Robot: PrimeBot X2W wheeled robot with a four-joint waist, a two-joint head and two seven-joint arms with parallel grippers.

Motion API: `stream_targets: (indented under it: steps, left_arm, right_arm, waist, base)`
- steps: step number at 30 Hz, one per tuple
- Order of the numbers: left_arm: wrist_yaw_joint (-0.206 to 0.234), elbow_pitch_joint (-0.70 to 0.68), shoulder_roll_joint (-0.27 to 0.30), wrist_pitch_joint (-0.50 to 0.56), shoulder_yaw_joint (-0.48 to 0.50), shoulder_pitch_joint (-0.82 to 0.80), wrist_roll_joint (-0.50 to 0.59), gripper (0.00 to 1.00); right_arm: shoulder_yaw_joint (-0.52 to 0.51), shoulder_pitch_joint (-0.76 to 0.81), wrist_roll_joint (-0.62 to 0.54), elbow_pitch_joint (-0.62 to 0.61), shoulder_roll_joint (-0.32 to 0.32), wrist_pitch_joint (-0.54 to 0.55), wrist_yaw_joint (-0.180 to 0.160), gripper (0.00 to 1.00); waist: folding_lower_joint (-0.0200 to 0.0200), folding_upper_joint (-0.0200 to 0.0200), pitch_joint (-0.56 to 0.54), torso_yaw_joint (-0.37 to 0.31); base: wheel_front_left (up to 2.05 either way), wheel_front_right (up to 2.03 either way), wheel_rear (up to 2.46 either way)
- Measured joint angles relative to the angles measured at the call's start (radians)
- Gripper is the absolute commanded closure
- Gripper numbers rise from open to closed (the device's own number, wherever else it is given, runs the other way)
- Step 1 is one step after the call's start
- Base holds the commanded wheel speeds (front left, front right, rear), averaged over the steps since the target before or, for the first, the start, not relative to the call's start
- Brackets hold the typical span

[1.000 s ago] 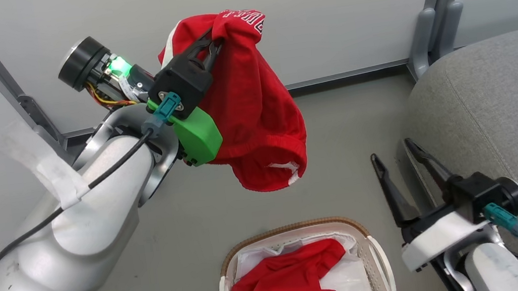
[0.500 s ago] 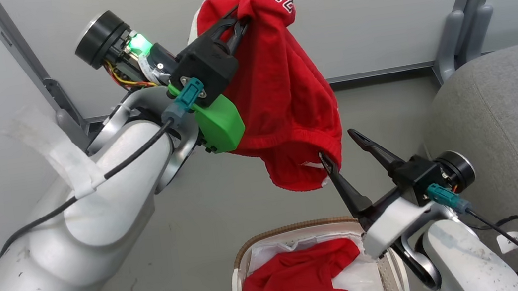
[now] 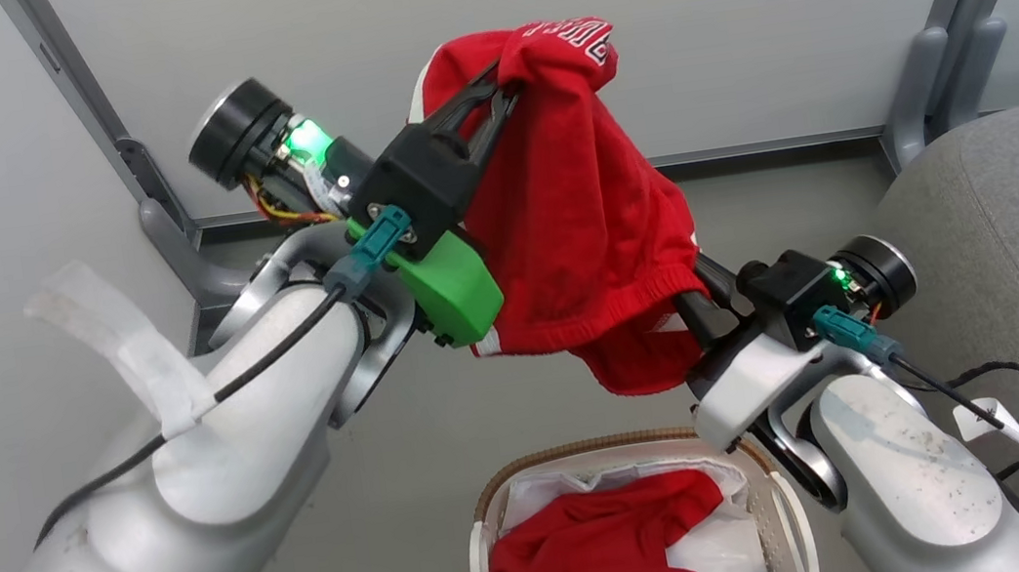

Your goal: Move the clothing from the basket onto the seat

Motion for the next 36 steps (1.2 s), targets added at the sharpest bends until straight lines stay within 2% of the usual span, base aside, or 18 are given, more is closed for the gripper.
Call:
stream_targets:
  steps: [4, 5, 6, 7, 8, 9, 11, 18, 29, 36]
  left_arm:
    - [0.025, 0.029, 0.005, -0.039, 0.022, 0.088, -0.058, 1.0]
    - [0.029, 0.04, 0.006, -0.054, 0.028, 0.113, -0.071, 0.95]
    - [0.036, 0.051, 0.005, -0.07, 0.035, 0.138, -0.086, 0.61]
    - [0.046, 0.064, 0.003, -0.09, 0.044, 0.165, -0.102, 0.5]
    - [0.052, 0.073, 0.001, -0.108, 0.054, 0.185, -0.117, 0.04]
    - [0.058, 0.083, -0.01, -0.128, 0.074, 0.215, -0.145, 0.0]
    - [0.063, 0.1, -0.024, -0.156, 0.108, 0.266, -0.198, 0.0]
    - [0.061, 0.137, -0.05, -0.19, 0.168, 0.408, -0.224, 0.0]
    - [0.009, 0.118, -0.103, -0.192, 0.299, 0.593, -0.118, 0.0]
    - [-0.017, 0.113, -0.141, -0.193, 0.36, 0.624, -0.052, 0.0]
  right_arm:
    - [-0.021, 0.002, 0.009, -0.031, 0.0, 0.0, 0.0, 1.0]
    - [-0.025, 0.002, 0.012, -0.039, 0.0, 0.0, 0.0, 1.0]
    - [-0.03, 0.003, 0.014, -0.046, 0.0, 0.0, 0.0, 1.0]
    - [-0.033, 0.004, 0.014, -0.054, 0.0, 0.0, 0.0, 1.0]
    - [-0.034, 0.005, 0.014, -0.06, 0.0, 0.0, 0.0, 1.0]
    - [-0.038, 0.007, 0.014, -0.069, 0.0, 0.0, 0.0, 1.0]
    - [-0.051, 0.007, 0.014, -0.088, 0.0, 0.0, 0.0, 1.0]
    - [-0.099, 0.008, -0.007, -0.136, 0.0, 0.0, 0.0, 1.0]
    - [-0.142, 0.054, -0.046, -0.138, -0.001, 0.0, 0.0, 1.0]
    - [-0.159, 0.053, -0.059, -0.142, -0.001, 0.0, 0.0, 1.0]
  waist:
    - [0.0, 0.0, 0.002, -0.008]
    - [0.0, 0.0, 0.002, -0.011]
    - [0.0, 0.0, 0.003, -0.014]
    - [0.0, 0.0, 0.004, -0.017]
    - [0.0, 0.0, 0.005, -0.02]
    - [0.0, 0.0, 0.006, -0.023]
    - [0.0, 0.0, 0.009, -0.028]
    - [0.0, 0.0, 0.029, -0.04]
    - [0.0, 0.0, 0.03, -0.05]
    - [0.0, 0.0, 0.03, -0.07]
  base:
    - [0.0, 0.0, 0.0]
    - [0.0, 0.0, 0.0]
    - [0.0, 0.0, 0.0]
    - [0.0, 0.0, 0.0]
    - [0.0, 0.0, 0.0]
    - [0.0, 0.0, 0.0]
    - [0.0, 0.0, 0.0]
    - [0.0, 0.0, 0.0]
    - [0.0, 0.0, 0.0]
    - [0.0, 0.0, 0.0]
